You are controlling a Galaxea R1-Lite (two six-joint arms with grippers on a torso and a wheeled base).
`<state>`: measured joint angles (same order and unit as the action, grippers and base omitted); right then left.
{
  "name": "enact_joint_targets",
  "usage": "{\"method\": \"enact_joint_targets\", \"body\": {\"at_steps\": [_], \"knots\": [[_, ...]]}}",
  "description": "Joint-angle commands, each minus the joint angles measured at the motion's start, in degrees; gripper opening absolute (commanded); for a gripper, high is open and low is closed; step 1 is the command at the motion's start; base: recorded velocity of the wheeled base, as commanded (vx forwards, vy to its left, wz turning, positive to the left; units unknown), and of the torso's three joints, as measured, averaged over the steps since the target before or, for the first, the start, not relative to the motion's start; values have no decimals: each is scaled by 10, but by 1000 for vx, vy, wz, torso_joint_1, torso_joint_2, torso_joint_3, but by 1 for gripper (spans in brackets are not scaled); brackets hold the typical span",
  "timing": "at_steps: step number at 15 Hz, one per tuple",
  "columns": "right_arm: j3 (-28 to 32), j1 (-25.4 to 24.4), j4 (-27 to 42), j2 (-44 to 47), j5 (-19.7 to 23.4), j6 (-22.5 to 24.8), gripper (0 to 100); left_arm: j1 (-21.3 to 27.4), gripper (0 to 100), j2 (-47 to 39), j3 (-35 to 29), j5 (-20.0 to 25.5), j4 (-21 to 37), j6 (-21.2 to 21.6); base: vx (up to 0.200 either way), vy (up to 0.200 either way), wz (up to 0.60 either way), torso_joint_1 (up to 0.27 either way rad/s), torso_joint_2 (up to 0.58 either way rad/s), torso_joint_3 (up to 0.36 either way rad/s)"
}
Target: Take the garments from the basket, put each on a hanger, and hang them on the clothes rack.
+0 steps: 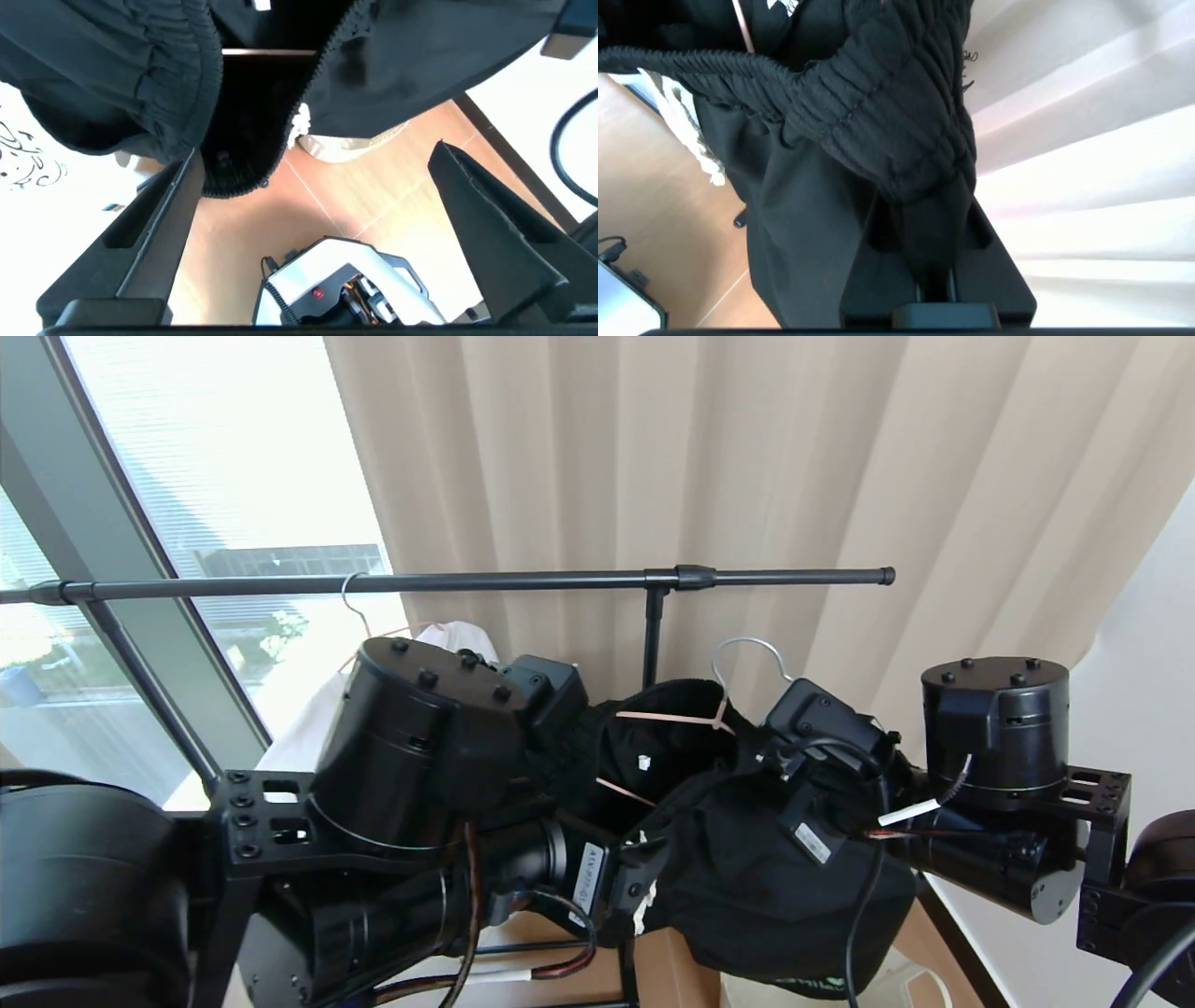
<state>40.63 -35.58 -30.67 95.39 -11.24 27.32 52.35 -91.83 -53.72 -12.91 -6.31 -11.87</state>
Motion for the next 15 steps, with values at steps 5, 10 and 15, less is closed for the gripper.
{"method": "enact_joint_targets", "body": {"at_steps": [5, 10, 15], "knots": [[-28, 16, -12, -7, 106, 26, 0, -158, 100, 83, 18, 49, 2, 200, 0, 0, 0, 0, 0, 0], [-63, 24, -69, -4, 187, 49, 0, -253, 100, 80, 55, 291, 3, 445, 0, 0, 0, 0, 0, 0], [-72, 24, -69, -5, 250, 49, 0, -277, 100, 17, 48, 369, 6, 621, 0, 0, 0, 0, 0, 0]]}}
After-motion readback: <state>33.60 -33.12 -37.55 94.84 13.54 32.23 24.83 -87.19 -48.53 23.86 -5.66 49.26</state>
